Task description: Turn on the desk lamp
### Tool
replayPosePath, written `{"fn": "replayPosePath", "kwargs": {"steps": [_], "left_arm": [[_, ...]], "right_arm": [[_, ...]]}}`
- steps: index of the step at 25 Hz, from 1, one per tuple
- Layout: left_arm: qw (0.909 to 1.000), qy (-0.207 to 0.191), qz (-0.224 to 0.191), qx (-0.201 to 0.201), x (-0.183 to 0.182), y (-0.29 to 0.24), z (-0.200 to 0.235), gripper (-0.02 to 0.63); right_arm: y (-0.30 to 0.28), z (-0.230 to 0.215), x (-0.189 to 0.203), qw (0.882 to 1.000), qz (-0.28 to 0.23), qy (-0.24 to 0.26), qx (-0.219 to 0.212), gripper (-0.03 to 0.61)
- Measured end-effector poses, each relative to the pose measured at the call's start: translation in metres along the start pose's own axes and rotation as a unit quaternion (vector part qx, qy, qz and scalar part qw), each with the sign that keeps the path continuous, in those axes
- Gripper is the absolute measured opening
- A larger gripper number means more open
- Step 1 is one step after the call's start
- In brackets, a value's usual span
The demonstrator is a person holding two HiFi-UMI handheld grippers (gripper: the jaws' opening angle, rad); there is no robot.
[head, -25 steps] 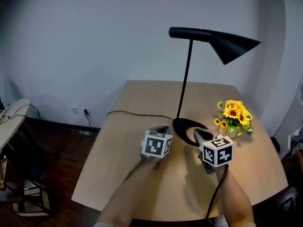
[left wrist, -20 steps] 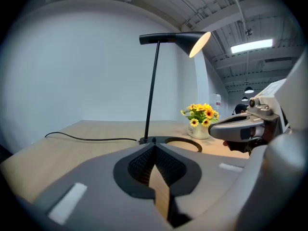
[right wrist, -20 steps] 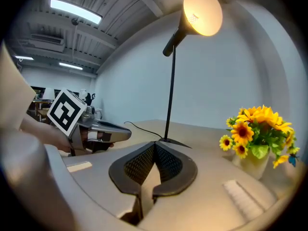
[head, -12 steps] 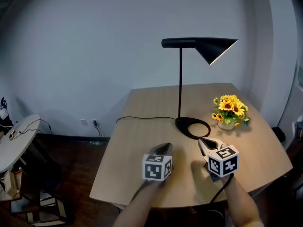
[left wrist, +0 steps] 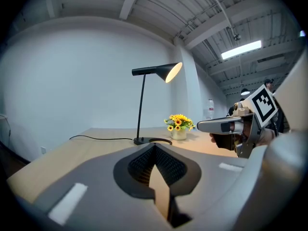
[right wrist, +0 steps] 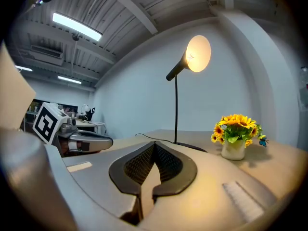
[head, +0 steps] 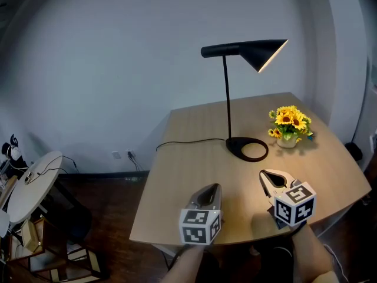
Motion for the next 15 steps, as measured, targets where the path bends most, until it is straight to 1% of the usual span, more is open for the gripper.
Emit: {"fn": "replayPosePath", "kwargs": {"steps": [2, 5, 9, 12, 15], "left_arm": [[1.0000, 0.002, -0.007, -0.001, 0.004, 0.011, -0.007, 0.000], [1.0000, -0.003, -0.004, 0.000, 0.014, 0.023, -0.022, 0.000], [0.9999, -0.009, -0.008, 0.006, 0.021, 0.043, -0.038, 0.000], [0.9999, -0.011, -0.006, -0.001, 0.035, 0.062, -0.041, 0.000], [0.9997, -0.020, -0.008, -0.010, 0.043, 0.079, -0.046, 0.000]], "right_arm": [[0.009, 0.008, 0.004, 1.000, -0.007, -0.006, -0.004, 0.000], [0.023, 0.019, 0.012, 1.000, -0.012, -0.015, -0.009, 0.000], [0.048, 0.032, 0.019, 1.000, -0.013, -0.004, -0.007, 0.000], [0.065, 0.040, 0.036, 1.000, -0.005, -0.002, -0.003, 0.000], [0.082, 0.044, 0.049, 1.000, -0.006, -0.014, 0.004, 0.000]]}}
Point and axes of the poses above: the fingertips, and each gripper's own axes: y backward along the fingers, z to its left, x out of its underside, the point moved 7 cm from there along y, backward along the fingers, and after that the axes turned 10 degrees about z, right-handed, at the moved point
